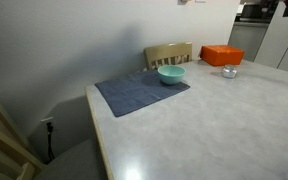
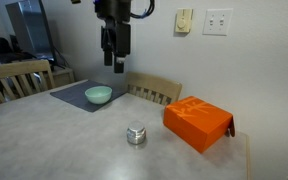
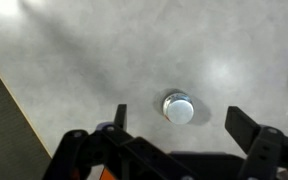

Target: Take the lid off the bottle and put it on the table

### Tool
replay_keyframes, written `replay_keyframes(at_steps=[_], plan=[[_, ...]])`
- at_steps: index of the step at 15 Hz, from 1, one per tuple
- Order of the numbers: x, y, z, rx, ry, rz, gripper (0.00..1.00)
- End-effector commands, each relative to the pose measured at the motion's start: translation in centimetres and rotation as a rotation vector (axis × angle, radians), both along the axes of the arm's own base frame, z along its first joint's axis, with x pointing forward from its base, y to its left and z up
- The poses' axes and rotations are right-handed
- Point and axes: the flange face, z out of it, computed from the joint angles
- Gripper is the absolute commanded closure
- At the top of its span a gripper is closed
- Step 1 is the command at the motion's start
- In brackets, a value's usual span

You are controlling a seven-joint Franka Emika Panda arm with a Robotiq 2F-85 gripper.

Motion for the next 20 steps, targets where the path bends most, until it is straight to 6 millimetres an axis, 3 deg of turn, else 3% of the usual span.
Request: replay_keyframes(at_steps=[1,2,4,7,10,13,18,19,20], plan=[[1.5,-0.3,-5.6,-0.036,0.173,0.013,0.00],[0.5,0.1,-3.0,-0.011,0.075,0.011,0.00],[0.8,0.1,-4.7,-0.014,0.103,0.012,0.00],[0.7,0.1,-3.5,-0.017,0.083,0.012,0.00],[1.8,0.0,-3.5,-0.033,-0.053,0.048,0.00],[3.6,0.3,-5.4,-0.043,-0.191,0.101,0.00],[4.6,1.7,-10.7,-0.028,-0.072,0.175,0.00],[4.7,1.6,-11.3,-0.034,-0.051,0.161,0.00],[4.4,1.7,-10.3,-0.032,-0.091,0.154,0.00]])
